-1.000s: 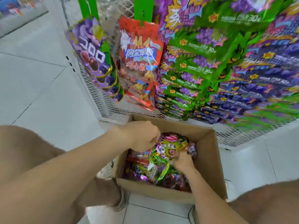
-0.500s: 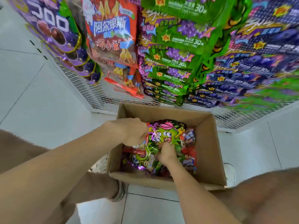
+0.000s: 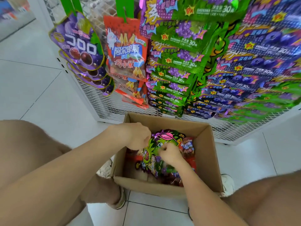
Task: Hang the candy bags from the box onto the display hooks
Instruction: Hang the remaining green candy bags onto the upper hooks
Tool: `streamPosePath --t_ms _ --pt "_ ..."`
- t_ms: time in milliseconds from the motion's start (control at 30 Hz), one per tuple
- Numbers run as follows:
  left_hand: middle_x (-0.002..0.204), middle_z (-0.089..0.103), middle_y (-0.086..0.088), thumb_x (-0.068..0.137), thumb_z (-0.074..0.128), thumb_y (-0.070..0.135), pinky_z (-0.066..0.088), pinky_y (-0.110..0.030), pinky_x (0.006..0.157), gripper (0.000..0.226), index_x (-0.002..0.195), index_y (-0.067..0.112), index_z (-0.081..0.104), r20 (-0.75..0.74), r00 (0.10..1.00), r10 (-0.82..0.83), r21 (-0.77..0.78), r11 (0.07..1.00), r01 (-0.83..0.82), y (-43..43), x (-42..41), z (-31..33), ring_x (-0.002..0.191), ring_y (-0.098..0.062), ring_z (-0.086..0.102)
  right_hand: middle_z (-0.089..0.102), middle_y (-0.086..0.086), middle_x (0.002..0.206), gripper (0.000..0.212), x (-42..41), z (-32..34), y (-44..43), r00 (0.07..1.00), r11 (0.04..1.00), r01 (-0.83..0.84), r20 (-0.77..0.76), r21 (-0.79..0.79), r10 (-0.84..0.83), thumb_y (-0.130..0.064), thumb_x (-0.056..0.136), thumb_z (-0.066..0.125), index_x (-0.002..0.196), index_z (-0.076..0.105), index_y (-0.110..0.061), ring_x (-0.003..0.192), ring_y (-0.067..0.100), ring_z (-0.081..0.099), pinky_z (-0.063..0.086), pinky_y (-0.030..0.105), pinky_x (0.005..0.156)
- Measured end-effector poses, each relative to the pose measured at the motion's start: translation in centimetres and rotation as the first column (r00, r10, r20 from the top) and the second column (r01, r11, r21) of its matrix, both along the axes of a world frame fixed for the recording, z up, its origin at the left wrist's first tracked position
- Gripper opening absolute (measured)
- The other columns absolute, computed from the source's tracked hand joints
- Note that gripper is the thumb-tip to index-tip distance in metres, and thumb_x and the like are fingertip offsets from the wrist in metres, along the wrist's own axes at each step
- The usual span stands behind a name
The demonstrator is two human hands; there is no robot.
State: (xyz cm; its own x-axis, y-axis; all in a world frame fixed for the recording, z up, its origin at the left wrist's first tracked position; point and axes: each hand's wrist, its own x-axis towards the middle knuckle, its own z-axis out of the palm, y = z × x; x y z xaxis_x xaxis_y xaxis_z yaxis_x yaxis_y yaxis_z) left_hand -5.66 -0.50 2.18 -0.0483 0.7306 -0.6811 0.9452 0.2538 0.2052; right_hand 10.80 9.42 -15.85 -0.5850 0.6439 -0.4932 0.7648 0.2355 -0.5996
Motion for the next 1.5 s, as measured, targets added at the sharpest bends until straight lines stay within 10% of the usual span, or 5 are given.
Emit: streamPosePath --t_ms 267,633,867,1200,1500 --pt "0.144 0.048 -0.029 0.099 0.043 -0.006 0.042 -0.041 0.102 0.06 0.156 -0.002 0.023 -0.039 0.954 0.296 0.276 0.921 -0.275 -1.1 -1.6 5.2 0.136 -0.04 0.045 0.042 -0.012 0.046 0.024 1.8 15.3 3.1 0.945 0.999 0.03 -0.326 0.016 -0.023 -0.02 0.086 0.074 0.064 0.063 -0.017 0.045 0.007 0.034 0.028 0.023 0.049" --pt "0.124 0.063 0.002 0.086 0.078 0.046 0.061 -0.046 0.079 0.048 0.129 0.031 0.063 0.471 0.707 0.528 0.299 0.658 -0.691 -5.7 -4.8 12.5 0.1 -0.031 0.068 0.049 -0.005 0.064 0.013 4.1 26.2 2.3 0.842 0.959 -0.28 -0.49 -0.036 0.227 -0.018 0.066 0.074 0.065 0.063 -0.023 0.06 0.013 0.037 0.029 0.027 0.057" --pt "0.082 0.076 -0.005 0.087 0.087 0.026 0.045 -0.031 0.074 0.017 0.099 0.02 0.076 0.594 0.789 0.155 0.572 0.609 -0.55 -4.4 -2.1 18.3 0.074 -0.006 0.058 0.064 -0.016 0.119 0.072 3.2 33.6 1.4 0.791 0.912 -0.158 -0.505 0.377 0.346 -0.03 0.082 0.087 0.141 0.05 -0.045 0.099 0.005 0.07 0.059 0.025 0.086" --pt "0.082 0.075 -0.001 0.076 0.094 0.026 0.053 -0.023 0.071 0.027 0.095 0.021 0.076 0.51 0.86 0.014 0.859 -0.072 -0.508 0.0 0.4 29.7 0.075 -0.012 0.071 0.078 -0.017 0.089 0.016 0.3 47.3 2.7 0.713 0.644 0.187 -0.553 0.742 0.43 -0.037 0.084 0.084 0.097 0.079 -0.029 0.088 0.005 0.072 0.057 0.035 0.088" --pt "0.122 0.07 0.011 0.086 0.057 0.022 0.049 -0.024 0.104 0.048 0.133 0.018 0.065 0.492 0.862 0.126 0.857 -0.245 -0.453 6.3 -0.9 39.7 0.111 0.0 0.064 0.076 -0.007 0.094 0.03 -3.6 58.8 9.7 0.627 0.632 0.442 -0.724 0.636 0.289 -0.024 0.078 0.083 0.107 0.08 -0.019 0.095 0.013 0.073 0.059 0.036 0.094"
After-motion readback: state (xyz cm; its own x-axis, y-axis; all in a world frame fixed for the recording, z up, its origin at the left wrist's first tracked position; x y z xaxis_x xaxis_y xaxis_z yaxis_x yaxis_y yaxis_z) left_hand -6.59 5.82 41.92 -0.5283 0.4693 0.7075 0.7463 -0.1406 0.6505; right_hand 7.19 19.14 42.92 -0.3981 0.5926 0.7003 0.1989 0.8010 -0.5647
